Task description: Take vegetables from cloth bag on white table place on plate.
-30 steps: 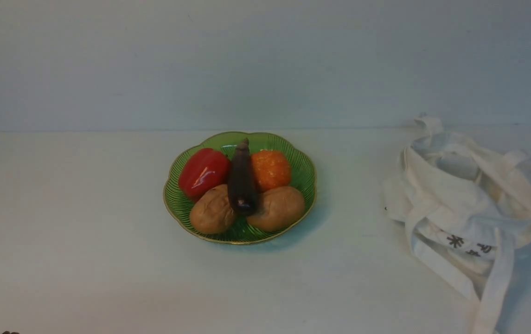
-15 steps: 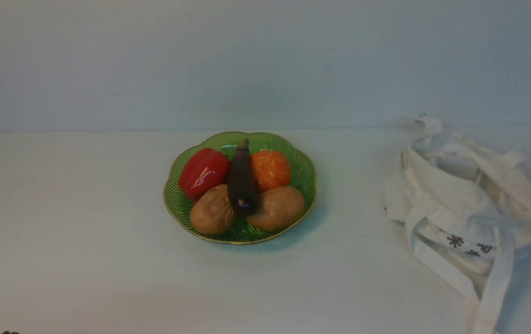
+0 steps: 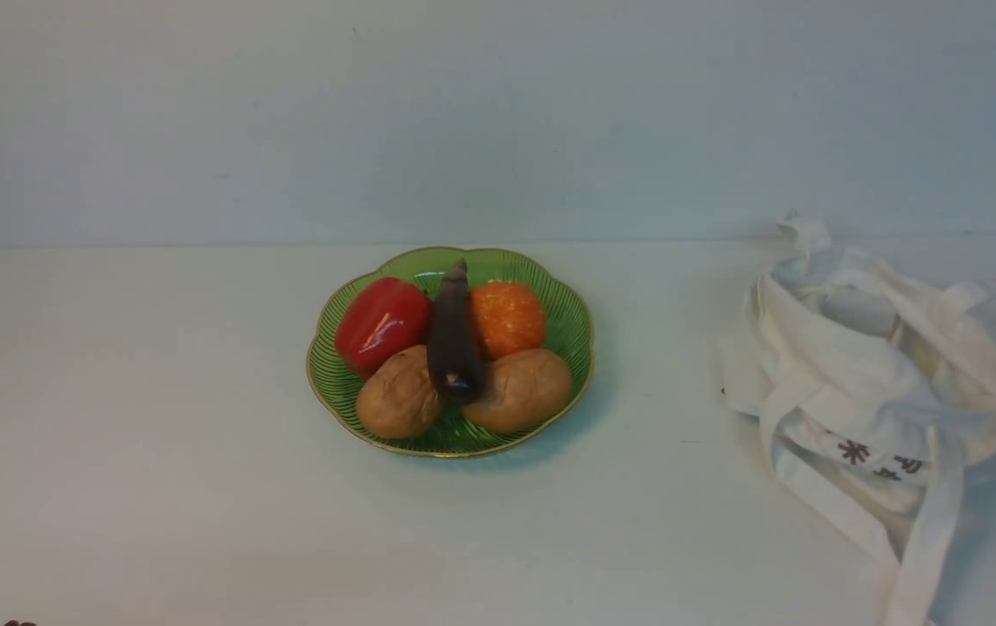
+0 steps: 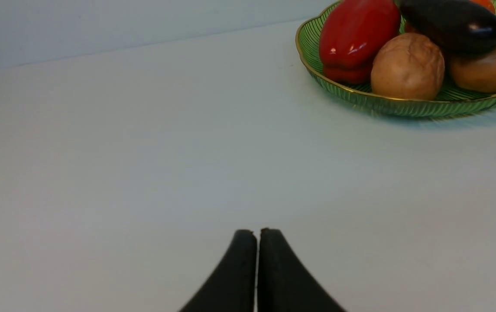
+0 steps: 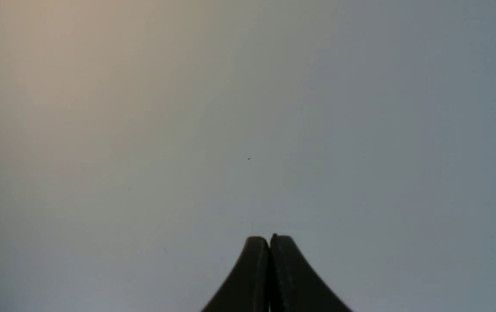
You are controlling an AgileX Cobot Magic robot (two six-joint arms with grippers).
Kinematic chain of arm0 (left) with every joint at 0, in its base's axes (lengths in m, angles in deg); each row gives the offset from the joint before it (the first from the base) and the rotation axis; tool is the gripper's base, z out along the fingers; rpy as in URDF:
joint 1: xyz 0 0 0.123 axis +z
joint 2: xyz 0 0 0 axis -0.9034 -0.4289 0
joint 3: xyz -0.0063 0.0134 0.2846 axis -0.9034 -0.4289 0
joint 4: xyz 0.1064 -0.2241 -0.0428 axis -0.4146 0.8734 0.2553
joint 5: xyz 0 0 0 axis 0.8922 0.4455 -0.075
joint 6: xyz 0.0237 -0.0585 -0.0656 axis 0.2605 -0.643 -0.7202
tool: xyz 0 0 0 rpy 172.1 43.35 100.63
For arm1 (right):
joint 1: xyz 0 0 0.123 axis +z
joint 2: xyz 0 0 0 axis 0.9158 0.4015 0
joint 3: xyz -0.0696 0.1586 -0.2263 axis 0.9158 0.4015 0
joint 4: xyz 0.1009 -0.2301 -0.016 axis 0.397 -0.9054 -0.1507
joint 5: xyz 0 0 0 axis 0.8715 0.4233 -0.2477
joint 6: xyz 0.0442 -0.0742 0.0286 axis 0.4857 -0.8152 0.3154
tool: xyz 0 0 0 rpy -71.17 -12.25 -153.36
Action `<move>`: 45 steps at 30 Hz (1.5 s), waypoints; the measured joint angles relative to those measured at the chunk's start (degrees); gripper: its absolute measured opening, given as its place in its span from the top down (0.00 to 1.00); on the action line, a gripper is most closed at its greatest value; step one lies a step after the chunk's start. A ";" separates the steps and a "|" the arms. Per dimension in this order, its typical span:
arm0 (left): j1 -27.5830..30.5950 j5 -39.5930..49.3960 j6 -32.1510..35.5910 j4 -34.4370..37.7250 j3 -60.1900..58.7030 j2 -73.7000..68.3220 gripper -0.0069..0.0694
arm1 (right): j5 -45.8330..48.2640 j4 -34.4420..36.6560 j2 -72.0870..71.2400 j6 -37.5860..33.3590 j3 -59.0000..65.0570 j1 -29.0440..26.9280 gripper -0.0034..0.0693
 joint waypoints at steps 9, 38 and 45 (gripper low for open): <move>0.00 0.00 0.00 0.00 0.00 0.00 0.92 | 0.21 -5.40 -0.02 -2.05 4.11 0.00 0.97; 0.00 0.00 0.00 0.00 0.00 0.00 0.92 | -12.02 -1.93 0.08 -2.84 39.40 -21.17 0.97; 0.00 0.00 0.00 0.00 0.00 0.00 0.92 | -12.02 -1.93 0.08 -2.84 39.40 -21.17 0.97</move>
